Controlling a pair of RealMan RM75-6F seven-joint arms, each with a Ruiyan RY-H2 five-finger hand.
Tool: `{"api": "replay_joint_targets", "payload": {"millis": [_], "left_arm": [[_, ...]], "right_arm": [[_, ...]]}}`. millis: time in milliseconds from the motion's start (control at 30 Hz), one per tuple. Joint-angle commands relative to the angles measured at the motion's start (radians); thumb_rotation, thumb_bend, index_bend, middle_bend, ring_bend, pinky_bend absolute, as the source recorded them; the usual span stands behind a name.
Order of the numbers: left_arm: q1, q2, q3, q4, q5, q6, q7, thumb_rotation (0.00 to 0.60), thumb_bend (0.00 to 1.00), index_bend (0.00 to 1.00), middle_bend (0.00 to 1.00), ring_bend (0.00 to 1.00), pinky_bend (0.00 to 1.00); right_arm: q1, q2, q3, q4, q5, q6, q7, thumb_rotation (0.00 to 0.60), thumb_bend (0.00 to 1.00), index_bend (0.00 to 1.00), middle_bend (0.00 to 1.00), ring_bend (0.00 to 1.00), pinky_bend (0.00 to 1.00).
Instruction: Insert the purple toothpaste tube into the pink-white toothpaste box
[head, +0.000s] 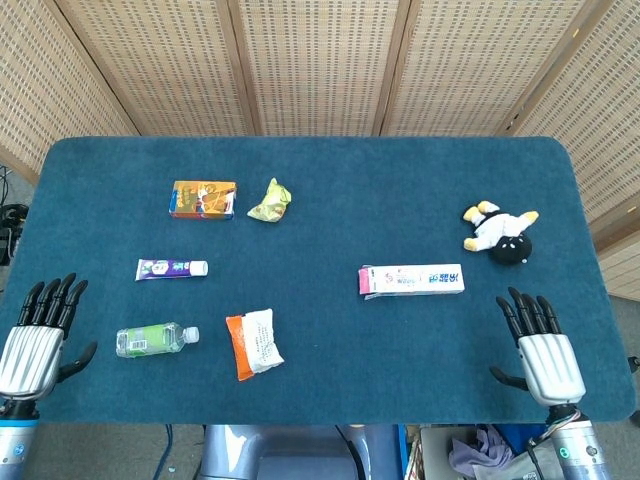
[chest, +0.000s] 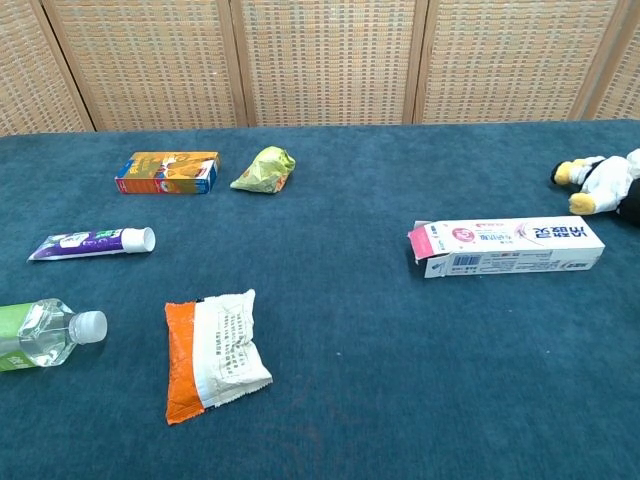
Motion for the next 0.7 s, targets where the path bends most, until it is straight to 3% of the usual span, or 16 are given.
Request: {"api": "replay_joint_targets", "payload": {"millis": [33,367,533,700], "left_arm": [[-0.007,-0.002,-0.008,0.004,-0.005,-0.003,-0.018,0.600,0.29,0.00,0.00,0.00,0.00],[-0.058,0.029,-0.071,0.041,-0.078,-0.062,-0.050,0.600,0.29,0.00,0.00,0.00,0.00],[-0.108,0.065,-0.098,0.061,-0.137,-0.161,-0.110,0.600,0.29,0.00,0.00,0.00,0.00],[-0.171,0.070,-0.120,0.095,-0.193,-0.270,-0.106,0.600,0.29,0.05,0.02,0.00,0.10]], "right_arm": [[0.000,0.000,0.000,0.001,0.002,-0.002,0.001,0.600,0.00,0.01,0.00,0.00,0.00],[0.004,-0.005,0.001,0.005,0.005,-0.008,-0.004,0.600,0.00,0.01,0.00,0.00,0.00],[0.005,-0.009,-0.001,0.006,0.002,-0.010,-0.007,0.600,0.00,0.01,0.00,0.00,0.00],[0.006,-0.011,0.000,0.006,0.004,-0.012,-0.010,0.600,0.00,0.01,0.00,0.00,0.00]]}}
